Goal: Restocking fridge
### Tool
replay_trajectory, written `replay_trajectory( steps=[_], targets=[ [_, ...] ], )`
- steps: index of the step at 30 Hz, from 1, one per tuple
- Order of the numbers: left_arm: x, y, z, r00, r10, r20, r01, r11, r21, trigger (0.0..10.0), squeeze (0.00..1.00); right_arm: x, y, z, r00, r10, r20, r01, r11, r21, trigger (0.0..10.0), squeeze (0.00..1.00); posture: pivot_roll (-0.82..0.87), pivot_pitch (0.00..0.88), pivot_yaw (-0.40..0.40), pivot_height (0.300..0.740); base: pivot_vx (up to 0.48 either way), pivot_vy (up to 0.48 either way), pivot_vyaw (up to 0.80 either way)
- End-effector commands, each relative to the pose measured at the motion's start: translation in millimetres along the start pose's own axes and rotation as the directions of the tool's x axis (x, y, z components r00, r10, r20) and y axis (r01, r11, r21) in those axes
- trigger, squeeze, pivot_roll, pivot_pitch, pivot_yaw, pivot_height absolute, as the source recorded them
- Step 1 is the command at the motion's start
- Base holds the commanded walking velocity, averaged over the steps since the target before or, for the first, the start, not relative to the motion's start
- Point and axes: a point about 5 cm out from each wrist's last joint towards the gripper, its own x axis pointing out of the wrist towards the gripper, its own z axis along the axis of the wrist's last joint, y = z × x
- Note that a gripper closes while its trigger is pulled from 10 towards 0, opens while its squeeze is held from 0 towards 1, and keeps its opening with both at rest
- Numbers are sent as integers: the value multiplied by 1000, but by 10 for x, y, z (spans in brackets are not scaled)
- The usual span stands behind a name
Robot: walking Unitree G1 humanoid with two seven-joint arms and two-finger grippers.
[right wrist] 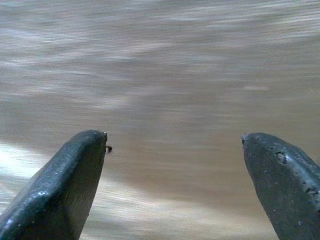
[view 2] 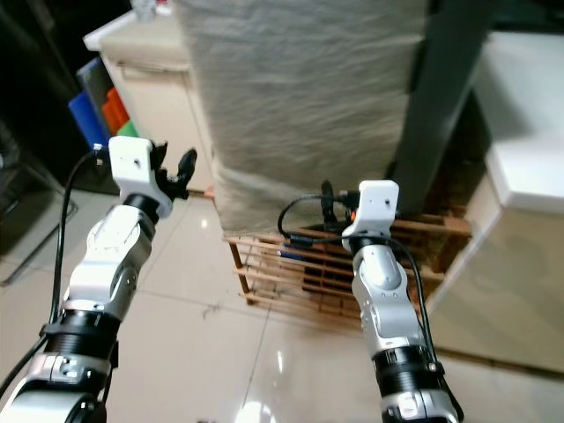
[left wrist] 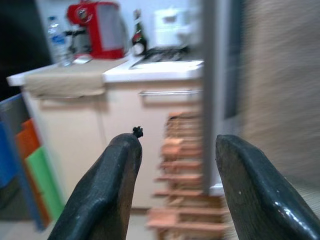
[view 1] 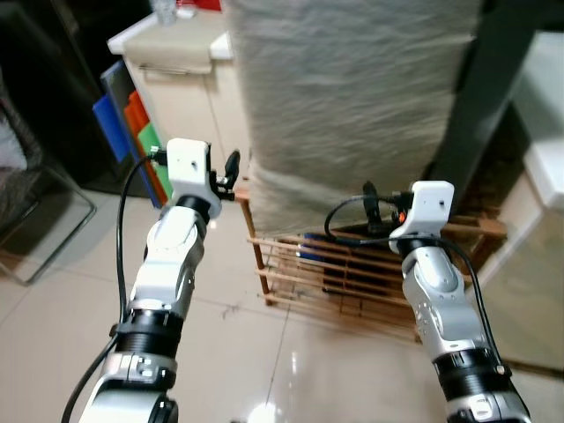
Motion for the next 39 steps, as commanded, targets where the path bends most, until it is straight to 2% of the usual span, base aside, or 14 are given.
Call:
replay_trajectory(
  steps=[1, 17, 21, 31, 33, 37, 39],
  targets=[
    [4, -26, 74, 999, -13, 32, 14, 1000, -13, 10000, 0, -10, -30, 0, 1000, -3, 10, 3, 1000, -14, 10000, 0, -88, 0, 100, 740, 454, 0, 0],
    [-19, -20, 106, 999, -25, 40, 25, 1000, -3, 10000, 0, 18, 73, 18, 999, 36, 30, -36, 999, -9, 10000, 0, -81, 0, 96, 740, 454, 0, 0],
    [-30, -43, 121, 998, -48, 43, 50, 998, -25, 10000, 0, 14, 67, 32, 998, 36, 43, -36, 999, -8, 10000, 0, -82, 0, 94, 740, 458, 0, 0],
    [-45, -71, 131, 998, -32, 57, 33, 999, -28, 10000, 0, 0, 57, 40, 998, 41, 46, -41, 999, -10, 10000, 0, -96, 0, 95, 740, 467, 0, 0],
    [-41, -77, 148, 998, -20, 64, 19, 1000, 8, 10000, 0, -8, 55, 37, 998, 40, 45, -40, 999, -10, 10000, 0, -96, 0, 94, 740, 0, 0, 0],
    [-74, -82, 161, 996, -38, 76, 40, 999, -22, 10000, 0, -35, 49, 28, 998, 40, 40, -40, 999, -9, 10000, 0, -93, 0, 96, 740, 0, 0, 0],
    [-106, -90, 153, 996, -56, 70, 55, 998, 13, 10000, 0, -53, 35, 19, 999, 39, 35, -38, 999, -7, 10000, 0, -91, 0, 95, 740, 0, 0, 0]
  ],
)
